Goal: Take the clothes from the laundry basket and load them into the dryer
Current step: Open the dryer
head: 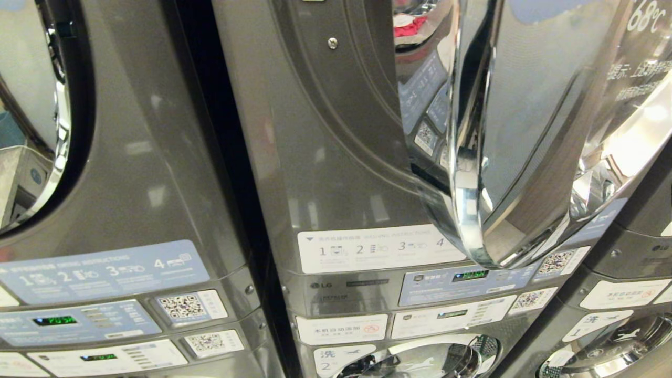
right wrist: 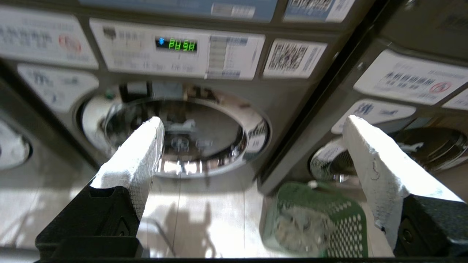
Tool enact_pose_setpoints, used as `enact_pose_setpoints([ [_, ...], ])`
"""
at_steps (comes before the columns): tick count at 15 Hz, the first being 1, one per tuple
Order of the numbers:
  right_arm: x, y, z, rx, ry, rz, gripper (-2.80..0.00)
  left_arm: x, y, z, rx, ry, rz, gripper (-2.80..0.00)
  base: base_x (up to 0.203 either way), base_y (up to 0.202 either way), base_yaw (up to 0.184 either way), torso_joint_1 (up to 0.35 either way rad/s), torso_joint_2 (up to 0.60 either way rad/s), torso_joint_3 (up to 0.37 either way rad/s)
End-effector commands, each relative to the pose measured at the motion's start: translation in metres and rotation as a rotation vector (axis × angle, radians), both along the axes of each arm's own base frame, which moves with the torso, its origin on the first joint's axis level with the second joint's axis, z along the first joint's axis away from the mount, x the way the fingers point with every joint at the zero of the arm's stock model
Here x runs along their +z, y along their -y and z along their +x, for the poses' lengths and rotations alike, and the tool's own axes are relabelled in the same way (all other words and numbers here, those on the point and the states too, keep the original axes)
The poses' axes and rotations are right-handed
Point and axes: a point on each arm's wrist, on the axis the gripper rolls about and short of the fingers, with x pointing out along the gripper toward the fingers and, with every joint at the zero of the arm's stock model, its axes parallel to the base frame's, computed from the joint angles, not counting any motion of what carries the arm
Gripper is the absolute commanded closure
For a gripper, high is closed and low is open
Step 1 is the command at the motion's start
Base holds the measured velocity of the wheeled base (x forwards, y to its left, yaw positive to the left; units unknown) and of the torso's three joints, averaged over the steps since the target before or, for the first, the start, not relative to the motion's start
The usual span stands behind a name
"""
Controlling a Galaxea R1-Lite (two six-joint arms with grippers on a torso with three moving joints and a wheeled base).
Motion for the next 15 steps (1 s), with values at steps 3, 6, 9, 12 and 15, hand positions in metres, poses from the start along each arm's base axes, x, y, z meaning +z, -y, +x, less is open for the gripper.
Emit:
enact_pose_setpoints([
  [3, -0.0039, 0.0005, -0.0072, -0.057, 0.171, 0.077, -2.80, -0.0004, 0.0000, 0.0002, 0.000, -0.003, 0.000, 0.00, 0.000, 0.000, 0.000, 0.000, 0.00, 0.000],
  [6, -0.0036, -0.0004, -0.0072, -0.009, 0.173, 0.034, -2.80, -0.0004, 0.0000, 0.0002, 0.000, -0.002, 0.000, 0.00, 0.000, 0.000, 0.000, 0.000, 0.00, 0.000],
  [9, -0.0038, -0.0008, -0.0077, 0.006, 0.164, 0.037, -2.80, -0.0004, 0.0000, 0.0001, 0.000, -0.001, 0.000, 0.00, 0.000, 0.000, 0.000, 0.000, 0.00, 0.000],
  [12, -0.0039, 0.0001, -0.0075, -0.035, 0.166, 0.050, -2.80, -0.0004, 0.0000, 0.0002, 0.000, -0.002, 0.001, 0.00, 0.000, 0.000, 0.000, 0.000, 0.00, 0.000],
  [15, -0.0035, 0.0004, -0.0076, -0.052, 0.166, 0.079, -2.80, -0.0004, 0.0000, 0.0001, 0.000, -0.002, 0.000, 0.00, 0.000, 0.000, 0.000, 0.000, 0.00, 0.000],
])
